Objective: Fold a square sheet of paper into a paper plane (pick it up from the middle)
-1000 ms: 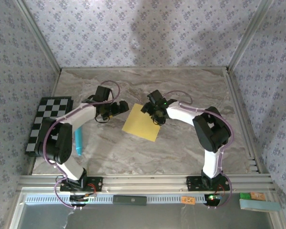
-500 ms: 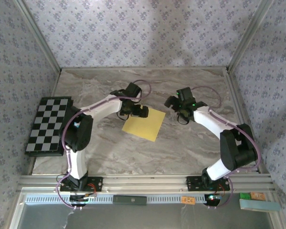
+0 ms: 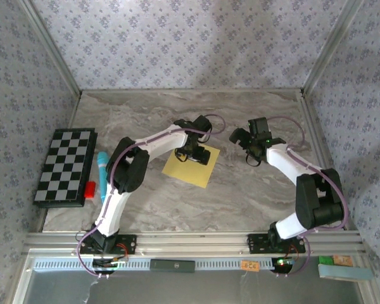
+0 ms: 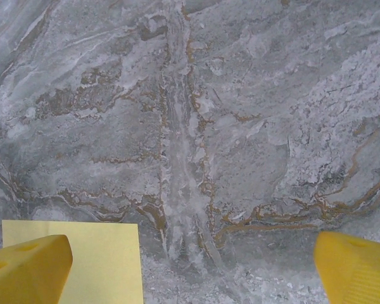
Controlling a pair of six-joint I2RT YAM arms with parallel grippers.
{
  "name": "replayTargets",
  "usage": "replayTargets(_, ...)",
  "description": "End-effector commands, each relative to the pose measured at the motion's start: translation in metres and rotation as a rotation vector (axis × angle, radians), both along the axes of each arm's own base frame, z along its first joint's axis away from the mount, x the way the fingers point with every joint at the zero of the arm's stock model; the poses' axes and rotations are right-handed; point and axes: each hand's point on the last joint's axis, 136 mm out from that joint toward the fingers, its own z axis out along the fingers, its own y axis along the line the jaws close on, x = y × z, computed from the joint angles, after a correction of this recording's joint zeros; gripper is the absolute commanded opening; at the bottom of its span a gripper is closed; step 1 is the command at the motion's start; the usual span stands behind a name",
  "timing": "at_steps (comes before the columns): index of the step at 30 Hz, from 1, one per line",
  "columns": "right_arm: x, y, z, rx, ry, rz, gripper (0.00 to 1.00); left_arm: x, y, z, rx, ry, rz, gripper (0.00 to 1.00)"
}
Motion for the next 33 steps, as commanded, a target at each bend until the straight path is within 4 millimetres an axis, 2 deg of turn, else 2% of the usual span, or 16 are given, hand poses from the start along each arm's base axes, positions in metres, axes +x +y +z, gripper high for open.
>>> replayTargets(1,-0.001,0.0,0.002,0.013,-0.009,0.011,1.0,0.001,0.006,0.0,0.049,0.013,-0.011,0.85)
replayTargets(22,-0.004,0.001,-0.006,0.029,0.011,0.011,0.99,-0.007,0.017,-0.04,0.146,0.07,-0.012,0.76)
replayTargets(29,-0.005,0.001,-0.006,0.03,0.014,0.008,0.99,-0.006,0.017,-0.038,0.144,0.062,-0.008,0.73)
replayTargets(33,-0.004,0.0,-0.005,0.03,0.014,0.006,0.99,-0.005,0.012,-0.029,0.114,0.049,-0.006,0.67)
